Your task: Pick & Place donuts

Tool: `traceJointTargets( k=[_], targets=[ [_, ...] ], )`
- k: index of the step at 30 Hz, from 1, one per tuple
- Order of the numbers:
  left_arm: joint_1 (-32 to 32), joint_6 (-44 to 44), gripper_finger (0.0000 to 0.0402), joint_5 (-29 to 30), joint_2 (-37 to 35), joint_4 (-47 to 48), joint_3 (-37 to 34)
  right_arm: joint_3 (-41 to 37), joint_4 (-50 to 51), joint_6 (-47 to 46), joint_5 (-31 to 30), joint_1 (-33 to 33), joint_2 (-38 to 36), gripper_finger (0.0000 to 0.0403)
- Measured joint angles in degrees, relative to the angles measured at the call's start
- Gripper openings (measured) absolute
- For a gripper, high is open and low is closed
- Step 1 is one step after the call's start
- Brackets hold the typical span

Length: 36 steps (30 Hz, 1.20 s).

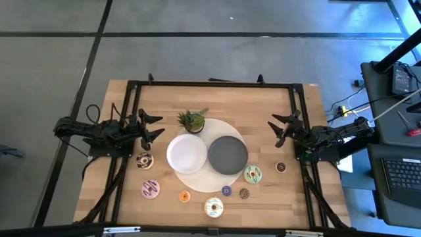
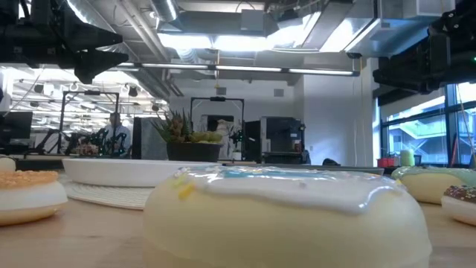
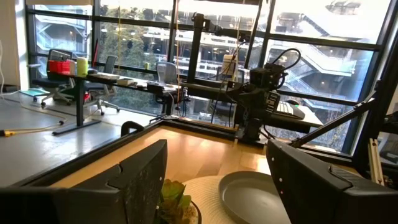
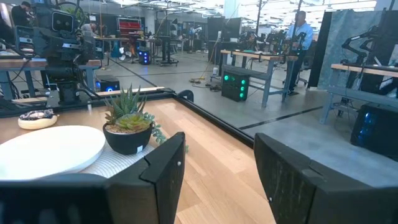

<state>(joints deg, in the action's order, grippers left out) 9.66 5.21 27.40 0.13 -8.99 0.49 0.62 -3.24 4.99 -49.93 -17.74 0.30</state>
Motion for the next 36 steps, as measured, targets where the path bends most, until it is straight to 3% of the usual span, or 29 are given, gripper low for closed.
traceJointTargets(
  k=[7, 16, 23, 28, 36],
  targets=[
    [0.0, 0.0, 0.027, 0.0, 0.0, 0.0, 0.0, 0.0, 0.0, -0.8, 0.0, 0.0, 0.0, 0.0193],
    [0.0, 0.0, 0.027, 0.0, 0.0, 0.0, 0.0, 0.0, 0.0, -16.5, 1.2, 0.0, 0.0, 0.0193],
    [0.0, 0.0, 0.027, 0.0, 0.0, 0.0, 0.0, 1.4, -0.6, -16.7, 16.4, 0.0, 0.0, 0.0193],
    [0.0, 0.0, 0.027, 0.0, 0.0, 0.0, 0.0, 1.5, -1.9, -16.9, 22.2, 0.0, 0.0, 0.0196],
    [0.0, 0.0, 0.027, 0.0, 0.0, 0.0, 0.0, 1.5, 1.0, -20.4, 31.8, 0.0, 0.1, 0.0259]
  ],
)
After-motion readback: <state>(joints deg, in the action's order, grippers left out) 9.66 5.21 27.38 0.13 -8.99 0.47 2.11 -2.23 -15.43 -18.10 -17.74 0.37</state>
